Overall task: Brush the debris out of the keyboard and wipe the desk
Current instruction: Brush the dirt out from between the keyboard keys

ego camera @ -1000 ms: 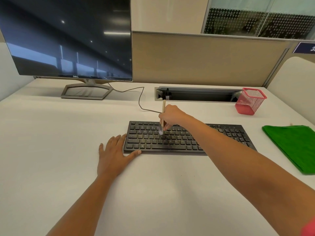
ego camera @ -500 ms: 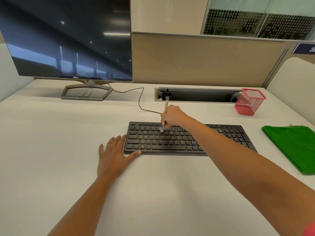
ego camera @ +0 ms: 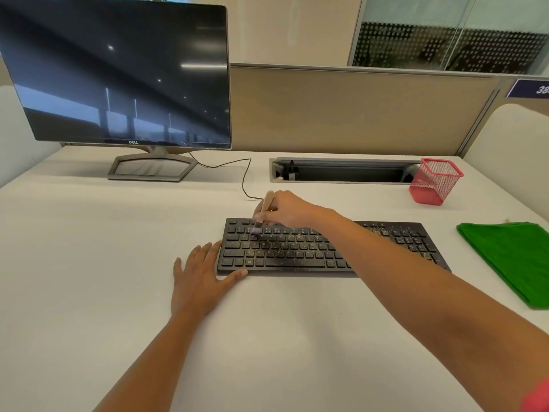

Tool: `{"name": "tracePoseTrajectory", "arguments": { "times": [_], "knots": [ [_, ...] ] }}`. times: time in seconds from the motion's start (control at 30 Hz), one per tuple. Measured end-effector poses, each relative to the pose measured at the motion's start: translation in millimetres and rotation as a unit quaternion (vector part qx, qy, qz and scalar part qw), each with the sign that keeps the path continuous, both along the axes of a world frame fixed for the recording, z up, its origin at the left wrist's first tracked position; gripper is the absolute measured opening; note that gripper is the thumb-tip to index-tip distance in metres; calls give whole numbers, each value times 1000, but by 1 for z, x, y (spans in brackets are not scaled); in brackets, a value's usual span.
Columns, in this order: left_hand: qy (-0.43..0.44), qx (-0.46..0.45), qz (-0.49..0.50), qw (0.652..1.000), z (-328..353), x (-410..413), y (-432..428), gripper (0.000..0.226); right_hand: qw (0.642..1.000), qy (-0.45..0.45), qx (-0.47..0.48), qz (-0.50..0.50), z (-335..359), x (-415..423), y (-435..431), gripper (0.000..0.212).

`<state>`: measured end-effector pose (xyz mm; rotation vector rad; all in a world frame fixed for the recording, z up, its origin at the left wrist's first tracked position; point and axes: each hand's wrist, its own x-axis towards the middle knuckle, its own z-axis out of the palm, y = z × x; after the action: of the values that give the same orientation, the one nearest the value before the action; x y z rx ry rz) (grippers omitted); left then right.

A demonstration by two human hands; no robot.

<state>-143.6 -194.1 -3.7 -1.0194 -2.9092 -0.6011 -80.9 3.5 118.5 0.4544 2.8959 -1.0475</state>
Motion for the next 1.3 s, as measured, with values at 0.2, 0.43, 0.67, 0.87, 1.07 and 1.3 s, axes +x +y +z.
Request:
{"name": "tracePoseTrajectory", "arguments": {
  "times": [0.2, 0.43, 0.67, 0.87, 1.07, 1.3],
  "knots": [
    [-5, 2, -1, 1000, 0, 0, 0, 107, 990, -93, 101, 37, 10, 3, 10, 28],
    [-4, 3, -1, 1000, -1, -1, 0, 106, 976, -149, 156, 10, 22, 2, 17, 21],
    [-6, -1, 0, 1000, -1, 0, -1, 107, 994, 29, 47, -97, 11, -12, -1, 21],
    [-6, -5, 1, 1000, 0, -1, 0, 108, 991, 20, 2, -130, -4, -19, -11, 30],
    [-9, -1, 2, 1000, 0, 0, 0, 109, 993, -61, 71, -73, 4, -11, -5, 23],
    [-9, -1, 1, 1000, 1, 0, -1, 108, 966, -117, 220, -62, 13, 2, 5, 13]
  ]
}}
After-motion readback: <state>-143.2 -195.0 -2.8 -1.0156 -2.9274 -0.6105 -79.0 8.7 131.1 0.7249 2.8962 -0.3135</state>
